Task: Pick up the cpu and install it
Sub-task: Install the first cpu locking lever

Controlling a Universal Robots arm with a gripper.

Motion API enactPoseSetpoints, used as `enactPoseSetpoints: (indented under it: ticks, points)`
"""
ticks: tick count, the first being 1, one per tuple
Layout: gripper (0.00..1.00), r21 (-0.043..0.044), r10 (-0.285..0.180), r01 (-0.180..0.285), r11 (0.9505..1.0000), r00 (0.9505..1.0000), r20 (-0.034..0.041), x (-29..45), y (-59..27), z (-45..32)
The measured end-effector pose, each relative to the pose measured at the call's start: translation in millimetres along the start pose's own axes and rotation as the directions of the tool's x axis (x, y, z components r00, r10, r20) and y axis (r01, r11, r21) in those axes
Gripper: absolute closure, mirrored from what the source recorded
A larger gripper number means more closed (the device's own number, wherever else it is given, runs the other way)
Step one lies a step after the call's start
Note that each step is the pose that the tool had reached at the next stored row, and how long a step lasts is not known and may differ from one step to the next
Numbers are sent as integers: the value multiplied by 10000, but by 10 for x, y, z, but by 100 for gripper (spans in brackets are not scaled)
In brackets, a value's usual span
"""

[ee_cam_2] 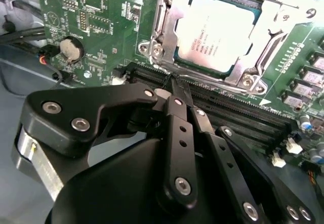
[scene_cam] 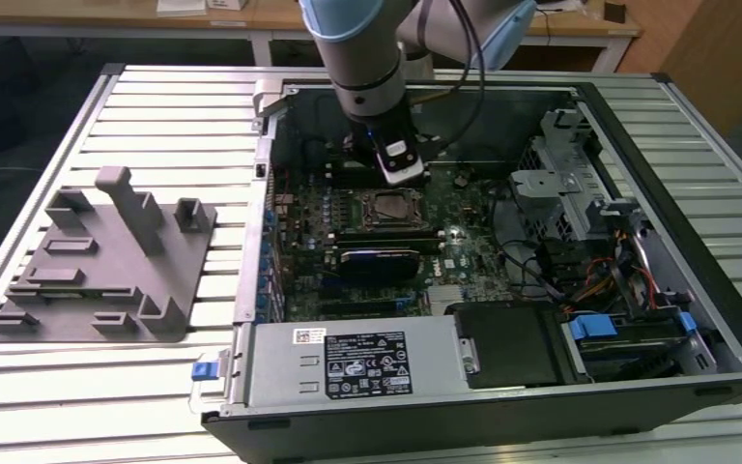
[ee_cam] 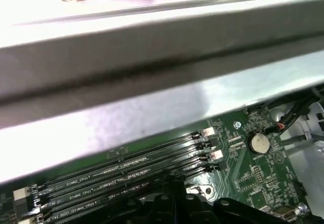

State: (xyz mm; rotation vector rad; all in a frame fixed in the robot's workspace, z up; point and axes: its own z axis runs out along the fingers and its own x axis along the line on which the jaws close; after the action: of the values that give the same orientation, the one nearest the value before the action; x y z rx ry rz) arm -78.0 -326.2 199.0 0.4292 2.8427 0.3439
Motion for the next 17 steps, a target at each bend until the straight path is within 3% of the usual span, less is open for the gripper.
enactPoseSetpoints:
  ticks: [4,12,13,17]
  points:
    - [89,0,0,0,10000,10000,0,-9,11,-40]
    - [89,12,1,-1,10000,10000,-21,-10,12,-42]
    - [89,260,9,-3,9997,9997,-232,-16,13,-37]
    - [89,660,-22,47,9978,9993,-386,-29,14,-32]
